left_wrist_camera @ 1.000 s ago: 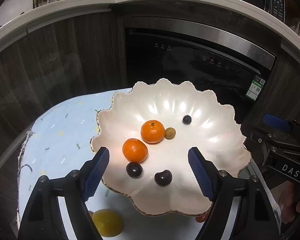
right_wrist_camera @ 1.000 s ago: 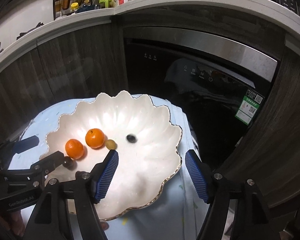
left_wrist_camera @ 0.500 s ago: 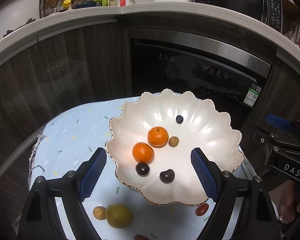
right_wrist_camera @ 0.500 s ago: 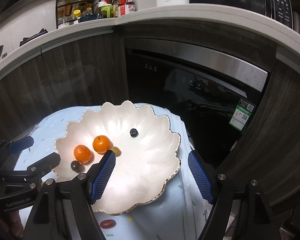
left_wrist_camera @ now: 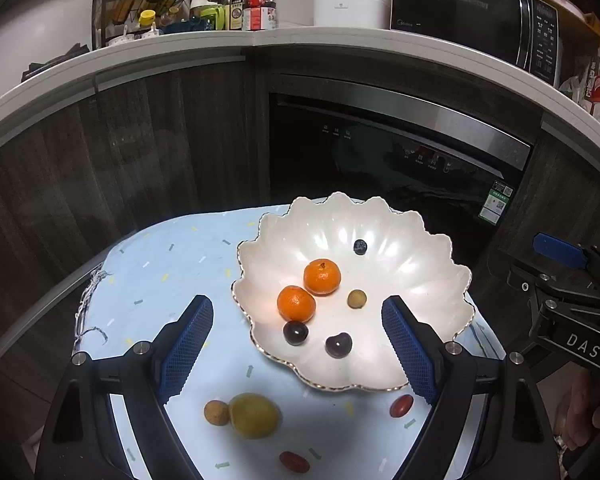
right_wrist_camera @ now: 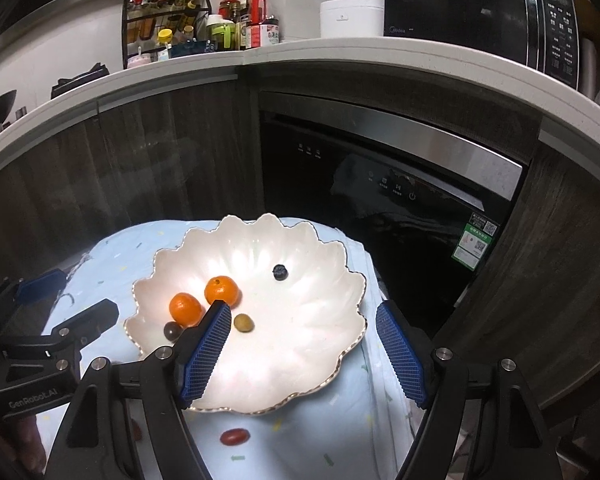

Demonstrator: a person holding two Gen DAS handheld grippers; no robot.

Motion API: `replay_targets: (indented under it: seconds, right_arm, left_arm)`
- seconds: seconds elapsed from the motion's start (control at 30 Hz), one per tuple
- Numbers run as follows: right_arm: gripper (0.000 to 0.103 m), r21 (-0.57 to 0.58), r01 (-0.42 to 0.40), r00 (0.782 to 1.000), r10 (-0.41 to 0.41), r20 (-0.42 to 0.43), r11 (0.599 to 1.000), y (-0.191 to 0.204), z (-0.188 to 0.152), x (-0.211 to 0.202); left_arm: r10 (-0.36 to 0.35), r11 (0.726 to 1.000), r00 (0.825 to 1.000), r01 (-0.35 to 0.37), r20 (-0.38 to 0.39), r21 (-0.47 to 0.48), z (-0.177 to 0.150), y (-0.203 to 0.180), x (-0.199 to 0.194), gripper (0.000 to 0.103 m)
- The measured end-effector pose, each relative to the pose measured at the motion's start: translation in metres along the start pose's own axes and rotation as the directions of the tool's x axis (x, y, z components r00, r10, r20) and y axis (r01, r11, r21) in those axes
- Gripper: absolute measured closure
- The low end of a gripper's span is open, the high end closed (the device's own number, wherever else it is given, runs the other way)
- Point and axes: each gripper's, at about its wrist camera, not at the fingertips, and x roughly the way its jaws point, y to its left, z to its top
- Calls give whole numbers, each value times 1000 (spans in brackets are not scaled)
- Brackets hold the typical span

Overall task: Organize fruits
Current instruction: 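Pull both open tools back toward the yellow-green fruit and red cherry tomato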

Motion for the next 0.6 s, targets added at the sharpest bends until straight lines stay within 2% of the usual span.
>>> replay_targets:
  seconds: [0.6]
  right_arm:
    - [27,-17,-16,1000,16,4,1000,22,-13,-22]
  left_arm:
    - [14,1000,1000,-14,12,-13,-21,18,-29,16]
